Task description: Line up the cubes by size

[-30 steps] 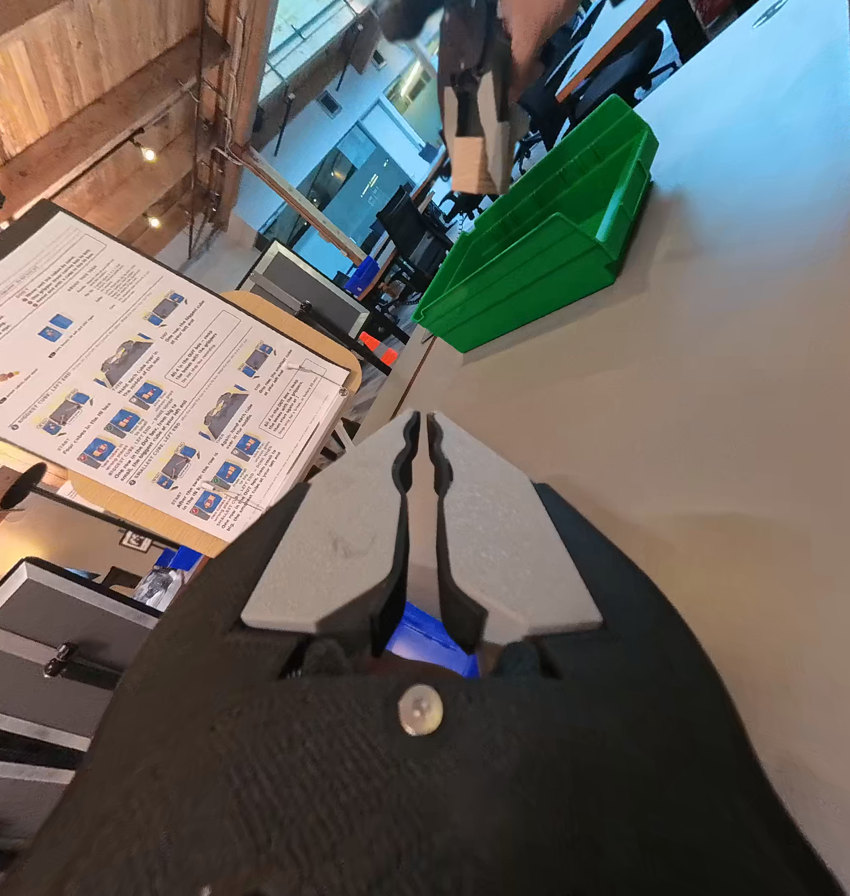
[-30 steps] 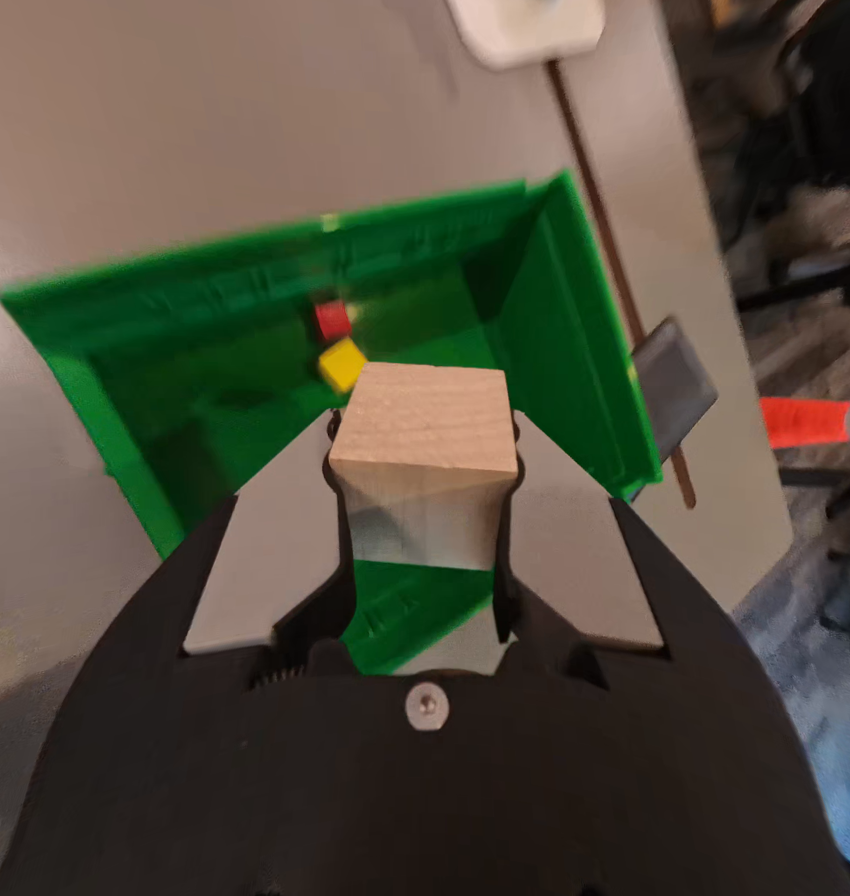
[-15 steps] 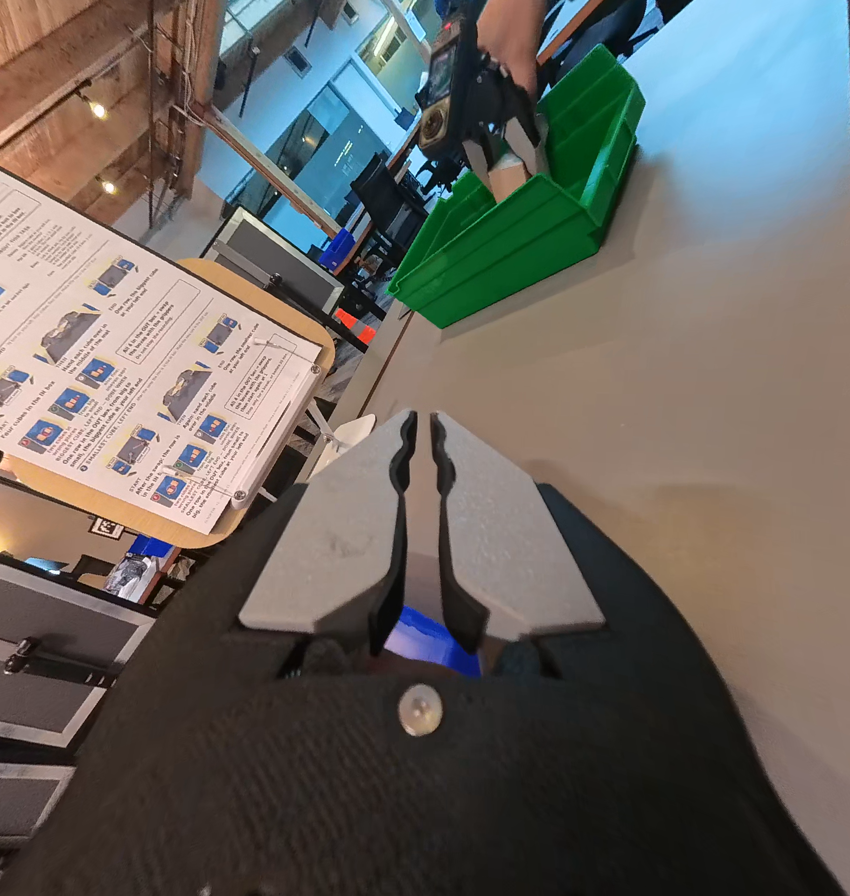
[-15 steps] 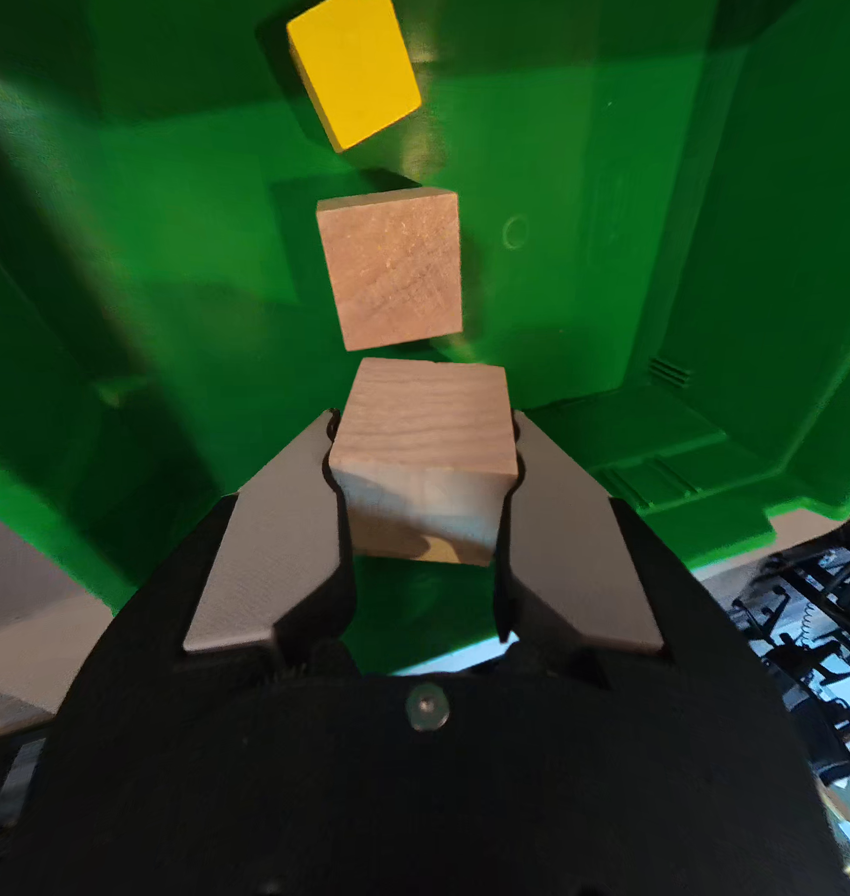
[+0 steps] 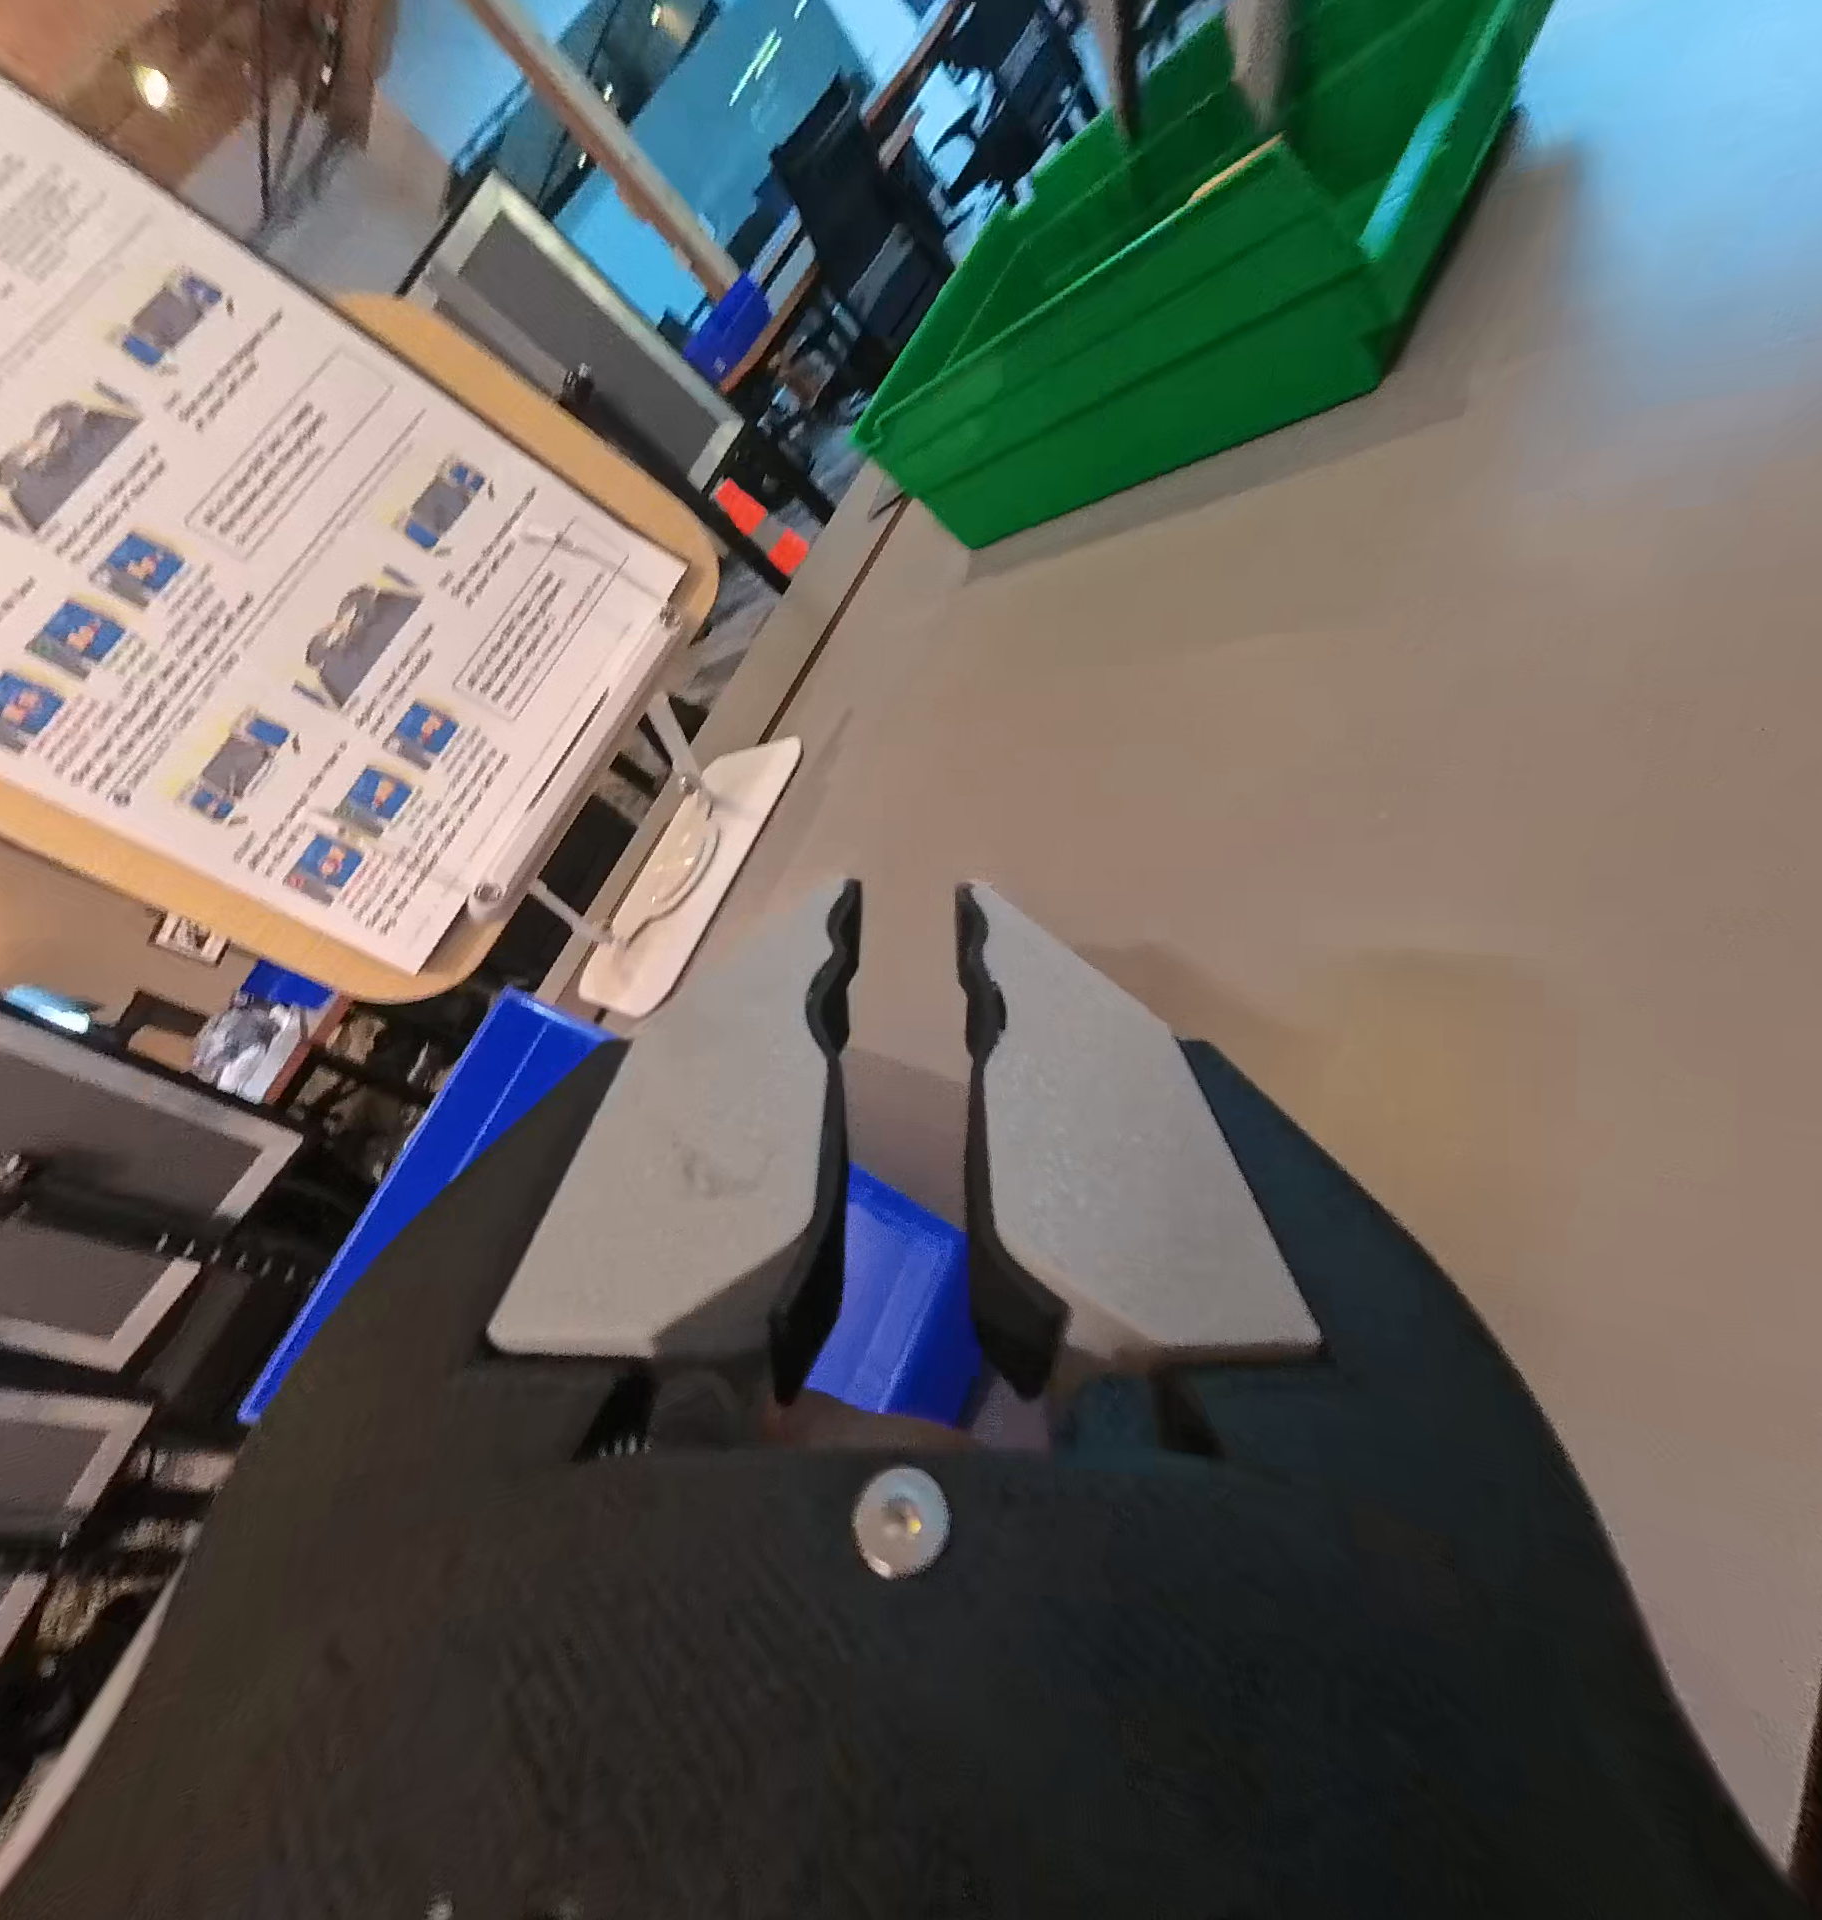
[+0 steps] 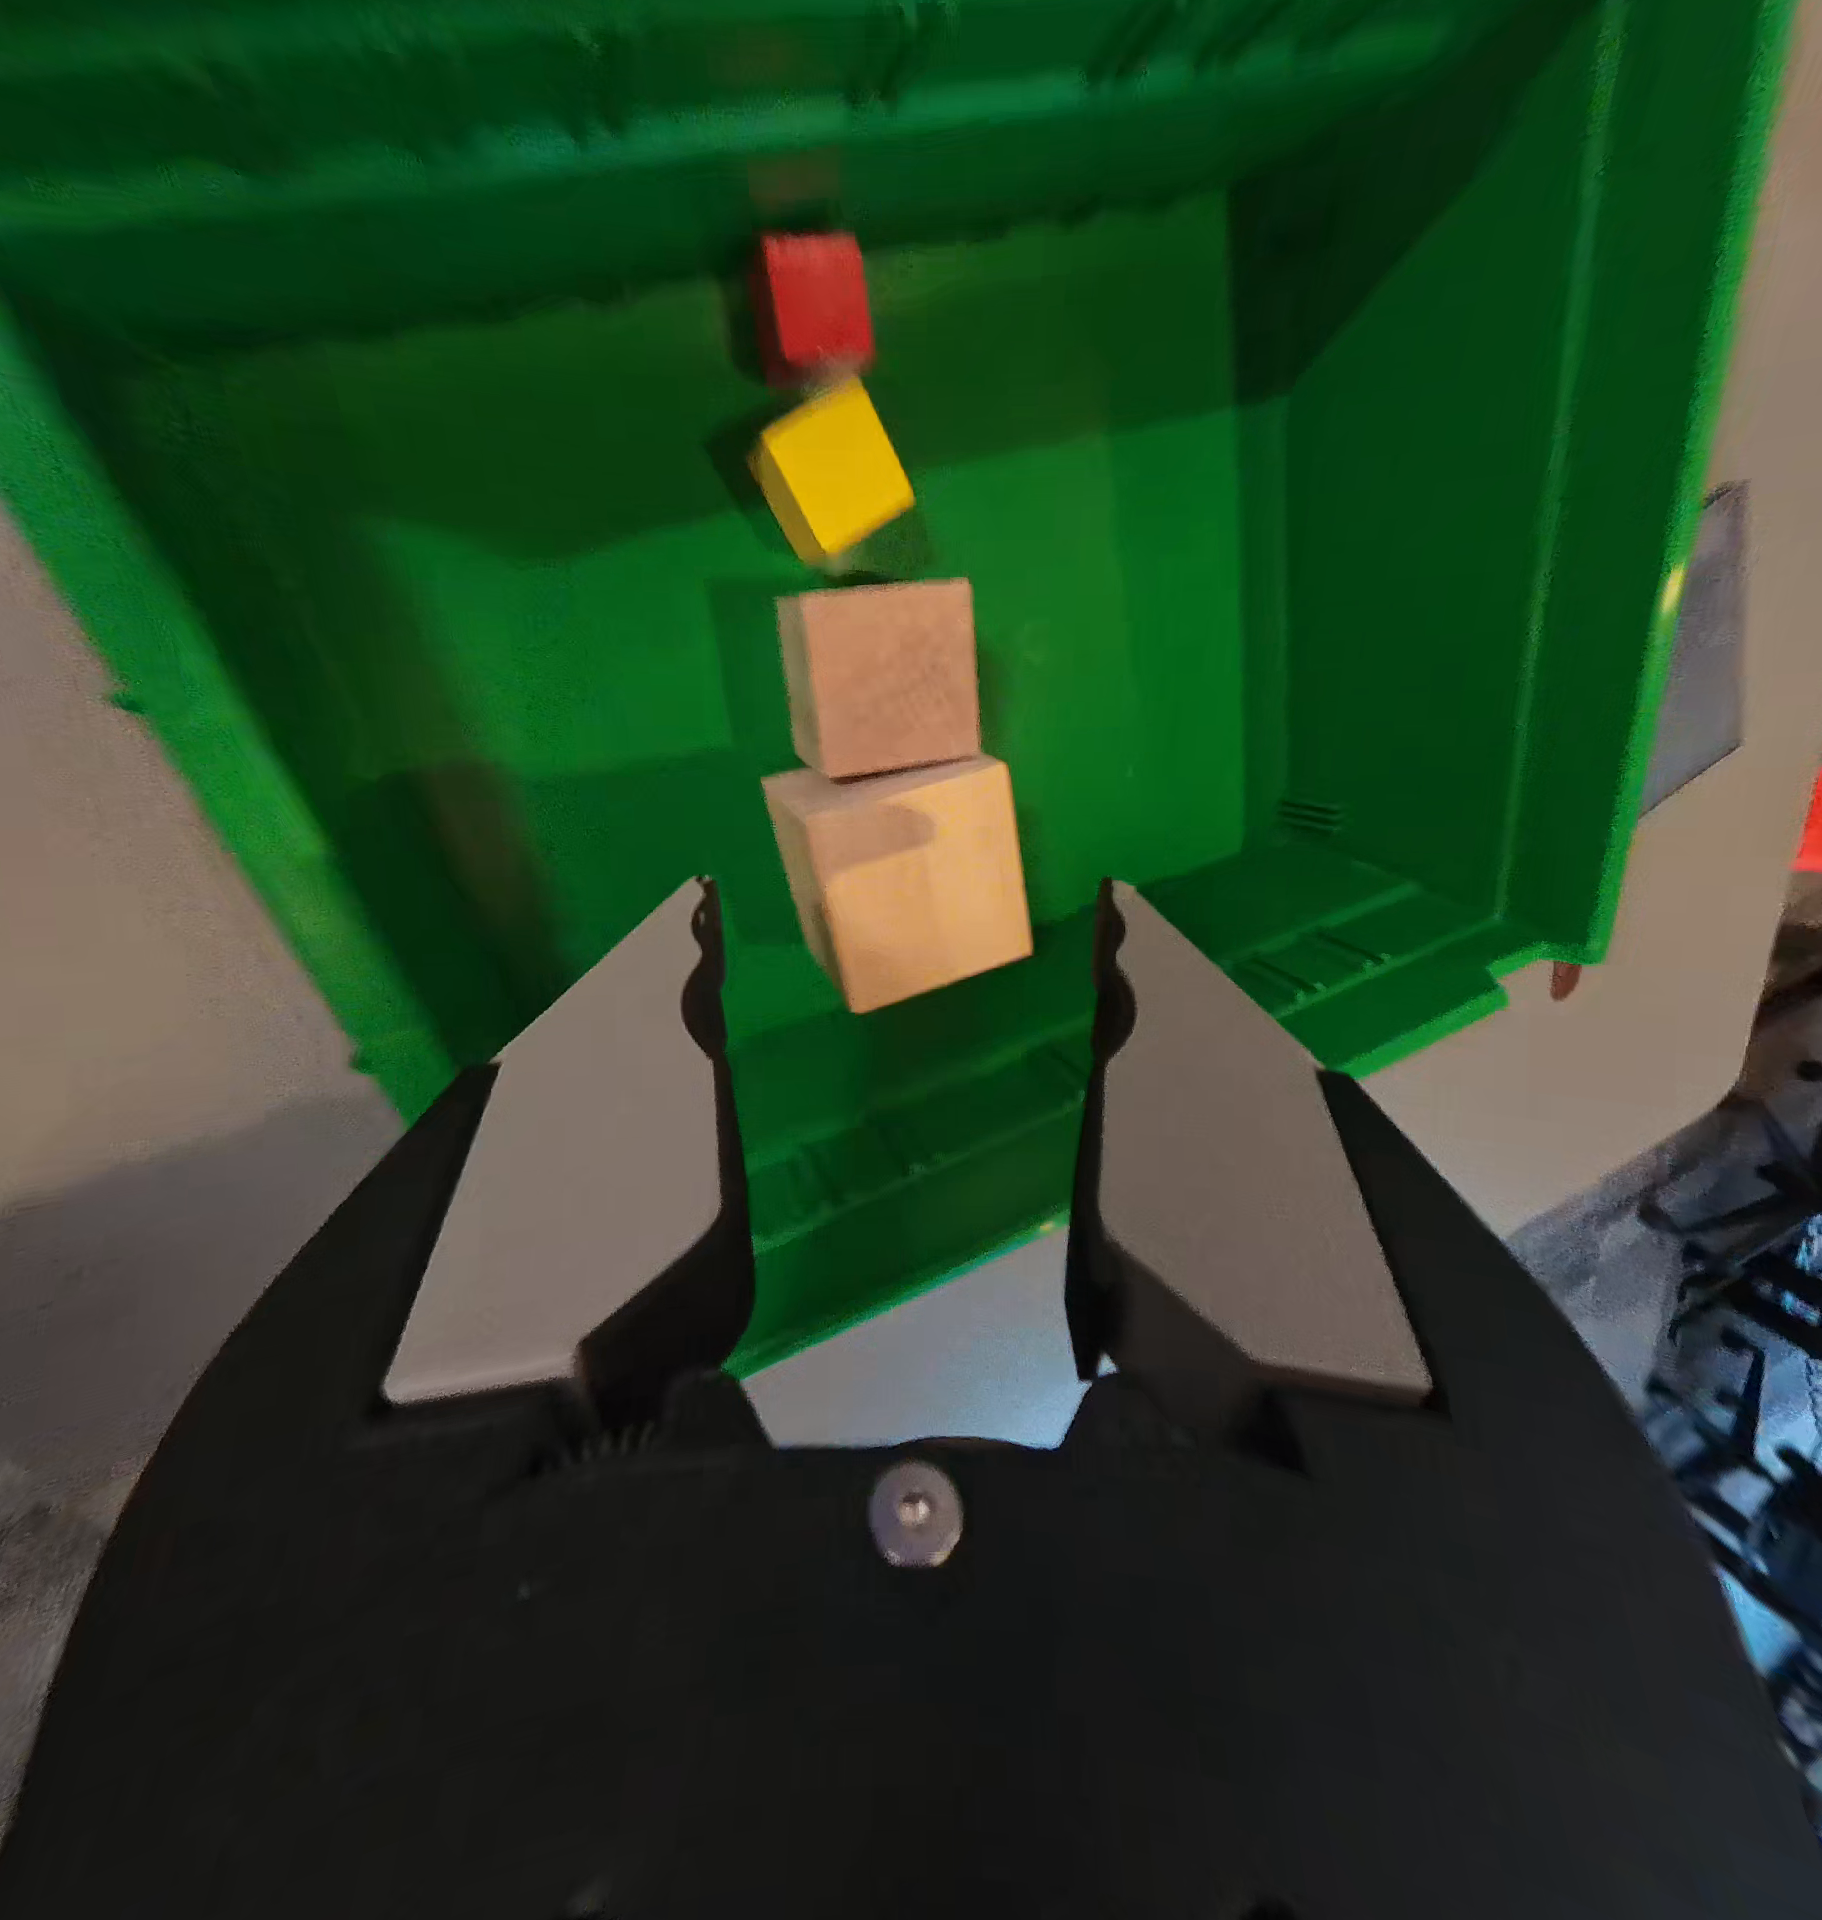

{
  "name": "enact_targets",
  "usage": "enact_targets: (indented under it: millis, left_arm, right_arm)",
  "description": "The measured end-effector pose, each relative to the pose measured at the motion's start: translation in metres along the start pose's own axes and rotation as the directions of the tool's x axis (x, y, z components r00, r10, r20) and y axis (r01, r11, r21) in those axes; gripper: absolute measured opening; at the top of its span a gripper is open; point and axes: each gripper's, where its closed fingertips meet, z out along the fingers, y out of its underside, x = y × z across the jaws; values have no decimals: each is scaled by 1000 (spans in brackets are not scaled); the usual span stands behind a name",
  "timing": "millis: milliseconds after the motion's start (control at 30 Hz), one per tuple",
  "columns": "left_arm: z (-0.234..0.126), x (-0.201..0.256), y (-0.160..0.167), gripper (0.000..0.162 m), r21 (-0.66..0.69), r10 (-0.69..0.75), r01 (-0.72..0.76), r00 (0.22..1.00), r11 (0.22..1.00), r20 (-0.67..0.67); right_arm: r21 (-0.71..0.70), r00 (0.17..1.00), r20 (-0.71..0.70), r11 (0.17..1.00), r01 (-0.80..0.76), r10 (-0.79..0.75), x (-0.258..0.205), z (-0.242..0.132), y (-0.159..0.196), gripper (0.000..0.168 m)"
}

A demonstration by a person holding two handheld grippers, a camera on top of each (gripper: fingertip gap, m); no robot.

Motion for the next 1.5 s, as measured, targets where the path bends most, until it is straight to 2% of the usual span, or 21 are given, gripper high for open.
enact_targets:
  millis: [67, 167, 333, 433, 467, 500, 533, 567, 633, 700, 800, 867, 967, 1067, 1300, 1433, 1500]
  left_arm:
    - [-4, 0, 8, 22, -37, -41, 42, 999, 998, 24]
    - [-15, -2, 22, 32, -80, -149, 157, 984, 984, 98]
    - [-35, -11, 56, 50, -150, -347, 408, 883, 901, 316]
    - [-40, 8, 63, 56, -170, -391, 457, 864, 873, 318]
    - [-41, 16, 65, 54, -180, -381, 447, 871, 876, 311]
    - [-41, 24, 67, 51, -188, -371, 436, 878, 880, 301]
    - [-40, 33, 68, 49, -198, -366, 427, 888, 883, 280]
    - [-38, 41, 69, 49, -209, -366, 421, 894, 882, 258]
    - [-35, 52, 75, 48, -234, -377, 430, 895, 872, 240]
    - [-32, 59, 76, 48, -240, -388, 437, 894, 867, 226]
    - [-31, 63, 78, 48, -261, -374, 422, 902, 868, 214]
    - [-32, 61, 82, 48, -275, -365, 419, 903, 865, 225]
    - [-32, 59, 85, 47, -271, -384, 437, 895, 858, 228]
    - [-33, 56, 89, 47, -268, -400, 453, 887, 850, 229]
    - [-34, 59, 84, 47, -269, -382, 428, 900, 863, 208]
    - [-38, 57, 85, 47, -269, -374, 423, 902, 865, 215]
    - [-40, 54, 84, 47, -258, -386, 435, 896, 863, 221]
  right_arm:
    - [105, 1000, -9, 994, -9, 10, -20, -20, -15, 70]
    - [228, 1000, 11, 973, -23, 21, -60, -42, -34, 89]
    - [365, 984, -3, 917, -163, 176, -106, -57, -63, 109]
    - [442, 950, -65, 862, -248, 307, -119, -55, -72, 92]
    - [453, 939, -104, 857, -248, 327, -119, -54, -70, 81]
    - [456, 930, -159, 860, -229, 332, -116, -53, -66, 56]
    - [450, 920, -216, 870, -203, 326, -109, -53, -61, 21]
    - [443, 912, -254, 877, -187, 323, -100, -53, -57, 0]
    - [443, 914, -212, 867, -227, 347, -82, -47, -57, 0]
    - [407, 923, -72, 856, -319, 378, -70, -32, -59, 15]
    - [279, 908, 9, 871, -404, 418, -43, 0, -56, 2]
    - [189, 902, -12, 887, -422, 432, -30, 23, -53, 0]
    - [73, 918, 4, 915, -396, 397, -35, 55, -55, 0]
    - [-4, 934, -68, 936, -352, 351, -34, 75, -53, 0]
    - [64, 928, -52, 929, -366, 369, -27, 84, -78, 0]
    - [154, 916, -46, 909, -387, 398, -19, 57, -92, 0]
    - [200, 908, -44, 894, -401, 417, -18, 37, -93, 5]
